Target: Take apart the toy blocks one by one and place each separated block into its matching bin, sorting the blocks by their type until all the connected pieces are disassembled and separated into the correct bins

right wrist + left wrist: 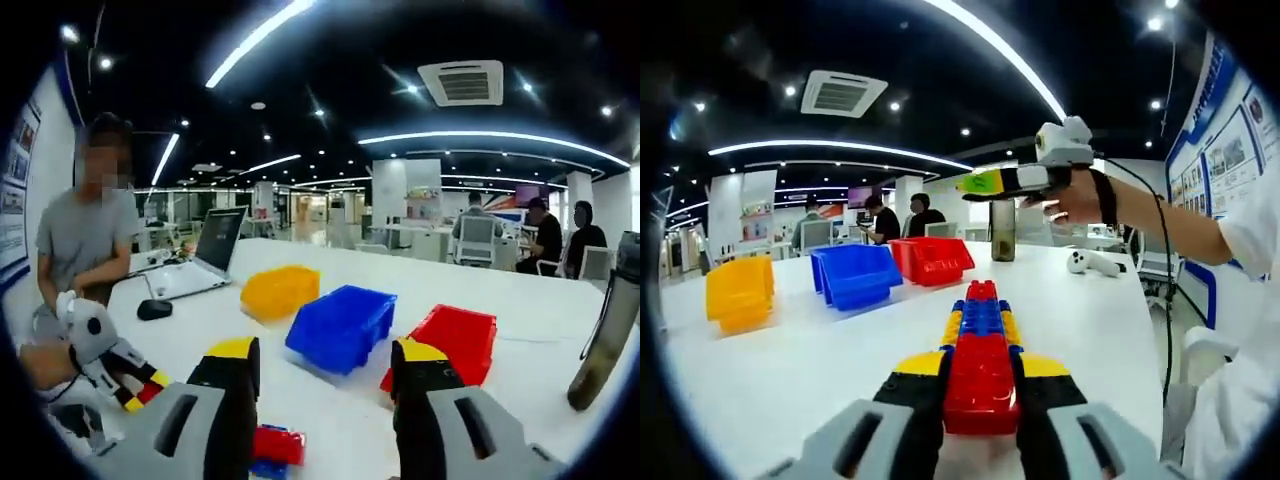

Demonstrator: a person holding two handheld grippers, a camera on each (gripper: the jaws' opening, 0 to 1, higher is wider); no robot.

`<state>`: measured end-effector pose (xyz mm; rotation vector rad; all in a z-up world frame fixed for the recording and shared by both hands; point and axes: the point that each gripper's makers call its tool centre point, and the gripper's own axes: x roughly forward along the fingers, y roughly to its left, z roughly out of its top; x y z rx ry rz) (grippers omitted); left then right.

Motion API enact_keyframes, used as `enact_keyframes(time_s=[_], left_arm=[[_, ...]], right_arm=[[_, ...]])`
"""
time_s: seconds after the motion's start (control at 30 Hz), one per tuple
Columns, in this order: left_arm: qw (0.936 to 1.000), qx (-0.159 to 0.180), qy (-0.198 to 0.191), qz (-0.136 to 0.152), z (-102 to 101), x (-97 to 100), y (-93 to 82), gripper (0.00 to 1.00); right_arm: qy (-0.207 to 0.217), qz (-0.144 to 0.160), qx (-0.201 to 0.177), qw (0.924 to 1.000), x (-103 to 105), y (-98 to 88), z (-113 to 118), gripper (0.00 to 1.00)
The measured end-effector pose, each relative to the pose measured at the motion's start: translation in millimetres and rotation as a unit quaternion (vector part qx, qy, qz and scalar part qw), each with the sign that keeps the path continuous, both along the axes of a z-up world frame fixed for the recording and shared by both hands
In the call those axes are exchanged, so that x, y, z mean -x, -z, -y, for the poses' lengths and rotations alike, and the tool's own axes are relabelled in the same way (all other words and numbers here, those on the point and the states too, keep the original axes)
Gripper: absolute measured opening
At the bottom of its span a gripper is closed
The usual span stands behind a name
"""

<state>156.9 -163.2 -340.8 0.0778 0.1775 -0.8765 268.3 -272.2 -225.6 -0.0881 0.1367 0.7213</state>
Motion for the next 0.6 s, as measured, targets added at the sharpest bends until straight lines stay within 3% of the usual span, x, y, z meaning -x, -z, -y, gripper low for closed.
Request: enact_keyframes(time_s=[0.27,0.6], left_arm=[[1.0,0.0,0.001,-0.001,0,-0.4,0.3,0.28],[1.0,-0.002,0.001,0.002,-2,-1.7,0.5,0.28]], right_arm=[[-0.035,-0.002,0.0,0.9994,48,31.1,-23,0.53],[-0.067,0.0,0.021,0.9975,70,55.5,-60,0.49]])
